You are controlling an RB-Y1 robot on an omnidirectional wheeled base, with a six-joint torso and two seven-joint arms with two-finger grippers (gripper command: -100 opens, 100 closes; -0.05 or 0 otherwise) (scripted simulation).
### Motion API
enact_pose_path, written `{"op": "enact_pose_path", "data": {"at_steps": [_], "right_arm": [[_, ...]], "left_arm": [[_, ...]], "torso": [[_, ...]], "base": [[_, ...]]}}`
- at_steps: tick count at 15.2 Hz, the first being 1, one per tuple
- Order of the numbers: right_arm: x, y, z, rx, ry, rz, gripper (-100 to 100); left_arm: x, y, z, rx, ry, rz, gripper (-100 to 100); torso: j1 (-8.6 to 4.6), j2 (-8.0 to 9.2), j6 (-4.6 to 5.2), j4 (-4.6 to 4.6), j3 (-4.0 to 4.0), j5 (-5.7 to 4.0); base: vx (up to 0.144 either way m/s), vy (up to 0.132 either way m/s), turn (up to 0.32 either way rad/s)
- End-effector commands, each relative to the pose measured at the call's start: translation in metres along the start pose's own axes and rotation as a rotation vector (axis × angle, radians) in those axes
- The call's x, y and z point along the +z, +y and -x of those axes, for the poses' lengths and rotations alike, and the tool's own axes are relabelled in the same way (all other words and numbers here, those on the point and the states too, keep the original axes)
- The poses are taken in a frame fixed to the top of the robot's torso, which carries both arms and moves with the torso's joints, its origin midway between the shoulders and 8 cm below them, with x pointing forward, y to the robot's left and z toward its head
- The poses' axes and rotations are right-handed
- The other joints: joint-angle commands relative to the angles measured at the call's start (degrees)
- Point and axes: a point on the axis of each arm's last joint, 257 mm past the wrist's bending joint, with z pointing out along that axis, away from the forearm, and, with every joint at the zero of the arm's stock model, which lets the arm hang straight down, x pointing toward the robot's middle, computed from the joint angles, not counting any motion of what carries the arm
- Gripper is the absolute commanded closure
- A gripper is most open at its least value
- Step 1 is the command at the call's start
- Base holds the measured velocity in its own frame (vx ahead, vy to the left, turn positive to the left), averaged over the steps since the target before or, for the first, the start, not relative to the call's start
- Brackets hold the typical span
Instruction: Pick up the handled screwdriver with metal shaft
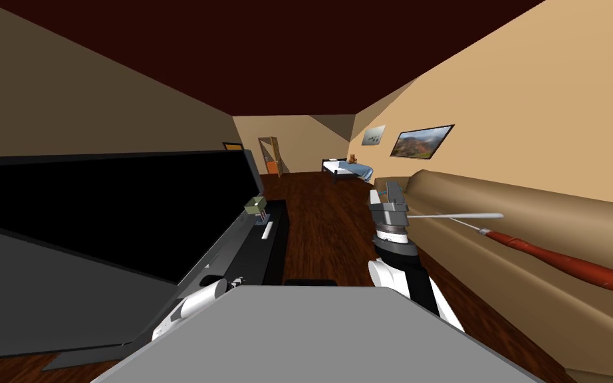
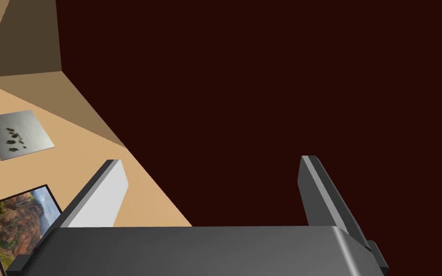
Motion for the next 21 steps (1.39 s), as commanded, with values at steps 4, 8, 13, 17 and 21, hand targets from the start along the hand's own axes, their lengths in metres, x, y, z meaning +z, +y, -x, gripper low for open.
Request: {"op": "enact_pose_path", "data": {"at_steps": [4,8,13,17,21], "right_arm": [[0.0,0.0,0.0,0.0,0.0,0.0,0],[0.0,0.0,0.0,0.0,0.0,0.0,0],[0.0,0.0,0.0,0.0,0.0,0.0,0],[0.0,0.0,0.0,0.0,0.0,0.0,0],[0.0,0.0,0.0,0.0,0.0,0.0,0]], "left_arm": [[0.002,0.021,-0.008,-0.043,0.043,0.08,-100],[0.014,0.023,-0.017,-0.049,0.041,0.076,-100],[0.022,0.024,-0.025,-0.053,0.04,0.074,100],[0.022,0.024,-0.025,-0.053,0.04,0.075,100],[0.003,0.02,-0.007,-0.041,0.042,0.078,100]], "torso": [[0.0,-0.02,0.0,-0.01,-0.02,0.0],[-0.05,0.07,0.0,0.01,0.03,0.0],[-0.18,0.14,-0.01,0.03,0.08,-0.04],[-0.17,0.1,0.01,0.03,0.06,-0.02],[-0.17,0.07,-0.03,0.03,0.05,-0.08]], "base": [[0.032,0.04,-0.059],[0.008,0.036,-0.034],[-0.006,0.007,-0.024],[0.0,0.0,0.0],[0.01,-0.01,0.044]]}}
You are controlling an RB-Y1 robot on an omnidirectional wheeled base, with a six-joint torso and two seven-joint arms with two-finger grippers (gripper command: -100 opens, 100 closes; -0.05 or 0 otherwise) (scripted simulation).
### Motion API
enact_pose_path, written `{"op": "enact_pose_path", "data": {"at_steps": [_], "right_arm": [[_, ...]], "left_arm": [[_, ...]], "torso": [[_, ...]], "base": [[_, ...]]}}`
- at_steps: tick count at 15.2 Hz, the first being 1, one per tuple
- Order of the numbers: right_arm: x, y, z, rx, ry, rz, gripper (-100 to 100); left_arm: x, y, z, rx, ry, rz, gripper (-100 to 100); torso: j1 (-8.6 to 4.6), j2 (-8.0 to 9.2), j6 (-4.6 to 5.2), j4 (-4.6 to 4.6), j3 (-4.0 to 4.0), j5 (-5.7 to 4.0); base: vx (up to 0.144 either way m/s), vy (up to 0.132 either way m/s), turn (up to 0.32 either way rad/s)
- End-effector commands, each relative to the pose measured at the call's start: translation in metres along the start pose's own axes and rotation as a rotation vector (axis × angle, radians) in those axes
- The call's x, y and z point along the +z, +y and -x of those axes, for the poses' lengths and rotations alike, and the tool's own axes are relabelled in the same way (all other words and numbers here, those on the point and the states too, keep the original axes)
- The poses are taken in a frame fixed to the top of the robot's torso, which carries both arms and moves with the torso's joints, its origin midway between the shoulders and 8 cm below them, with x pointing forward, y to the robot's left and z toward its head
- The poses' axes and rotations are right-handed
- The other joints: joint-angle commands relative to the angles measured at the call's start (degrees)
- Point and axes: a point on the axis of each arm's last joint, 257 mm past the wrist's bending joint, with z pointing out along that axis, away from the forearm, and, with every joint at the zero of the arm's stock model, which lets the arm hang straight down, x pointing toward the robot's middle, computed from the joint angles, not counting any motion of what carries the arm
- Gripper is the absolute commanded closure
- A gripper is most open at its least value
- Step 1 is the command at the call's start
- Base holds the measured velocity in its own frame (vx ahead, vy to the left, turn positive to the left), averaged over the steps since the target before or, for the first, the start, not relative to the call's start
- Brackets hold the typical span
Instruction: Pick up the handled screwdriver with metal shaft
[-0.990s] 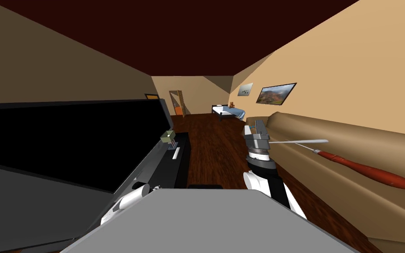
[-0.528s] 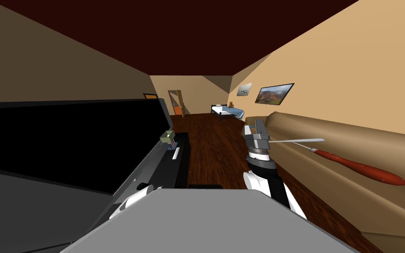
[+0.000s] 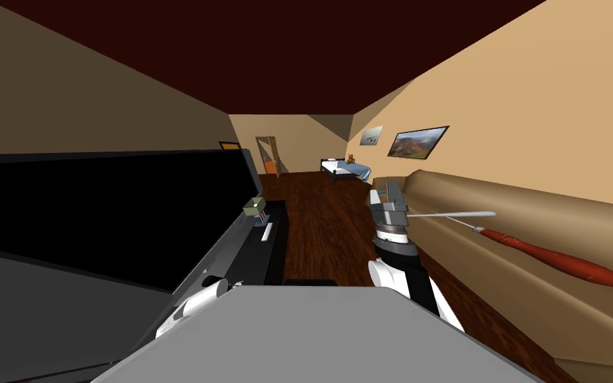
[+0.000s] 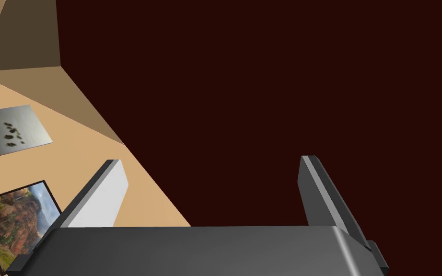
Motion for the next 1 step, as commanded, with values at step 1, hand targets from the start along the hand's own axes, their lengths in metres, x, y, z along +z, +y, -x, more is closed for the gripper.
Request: {"op": "enact_pose_path", "data": {"at_steps": [1], "right_arm": [[0.0,0.0,0.0,0.0,0.0,0.0,0]], "left_arm": [[0.0,0.0,0.0,0.0,0.0,0.0,100]], "torso": [[0.0,0.0,0.0,0.0,0.0,0.0]], "base": [[0.004,-0.021,0.024]]}}
